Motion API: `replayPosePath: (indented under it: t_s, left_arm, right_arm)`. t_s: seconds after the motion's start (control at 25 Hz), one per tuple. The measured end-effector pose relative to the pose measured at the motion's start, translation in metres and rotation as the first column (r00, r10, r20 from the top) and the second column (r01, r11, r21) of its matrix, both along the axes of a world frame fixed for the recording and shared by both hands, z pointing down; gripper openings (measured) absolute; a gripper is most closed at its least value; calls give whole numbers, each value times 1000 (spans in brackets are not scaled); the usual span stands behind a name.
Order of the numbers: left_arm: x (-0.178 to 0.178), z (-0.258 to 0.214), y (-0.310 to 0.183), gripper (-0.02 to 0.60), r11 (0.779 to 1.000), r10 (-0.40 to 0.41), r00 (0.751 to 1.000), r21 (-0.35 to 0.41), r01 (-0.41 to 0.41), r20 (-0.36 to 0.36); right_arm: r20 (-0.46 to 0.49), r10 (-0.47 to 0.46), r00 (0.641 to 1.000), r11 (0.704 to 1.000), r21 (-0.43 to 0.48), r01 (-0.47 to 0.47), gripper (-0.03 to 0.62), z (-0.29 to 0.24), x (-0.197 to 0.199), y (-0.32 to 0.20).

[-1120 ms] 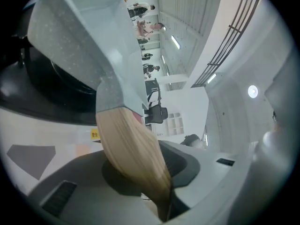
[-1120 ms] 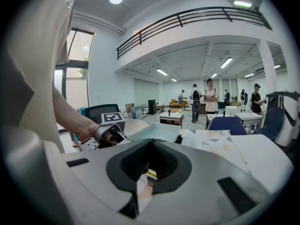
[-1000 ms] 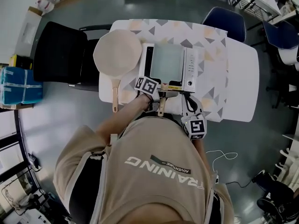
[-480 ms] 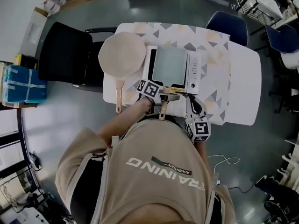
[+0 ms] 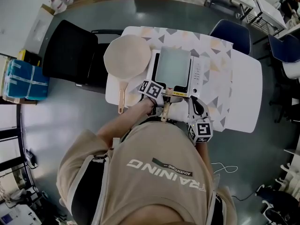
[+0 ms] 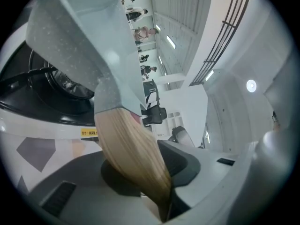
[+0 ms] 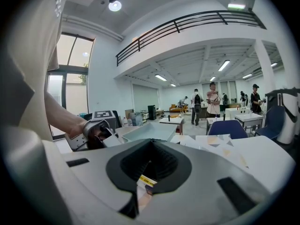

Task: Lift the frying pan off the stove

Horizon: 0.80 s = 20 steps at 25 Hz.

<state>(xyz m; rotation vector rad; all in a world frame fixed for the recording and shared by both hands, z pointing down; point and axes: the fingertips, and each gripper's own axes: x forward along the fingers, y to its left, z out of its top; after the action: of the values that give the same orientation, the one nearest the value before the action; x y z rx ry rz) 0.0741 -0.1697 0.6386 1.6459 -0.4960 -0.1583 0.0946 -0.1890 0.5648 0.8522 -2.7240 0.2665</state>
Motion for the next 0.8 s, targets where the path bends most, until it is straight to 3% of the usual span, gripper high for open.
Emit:
replayPosePath:
  t_s: [0.8]
  left_arm:
    - [-3, -28, -3, 118, 1000, -6, 1000, 20, 6, 14]
  right_arm:
    - [32, -43, 999, 999, 17, 42, 0, -18, -1, 0]
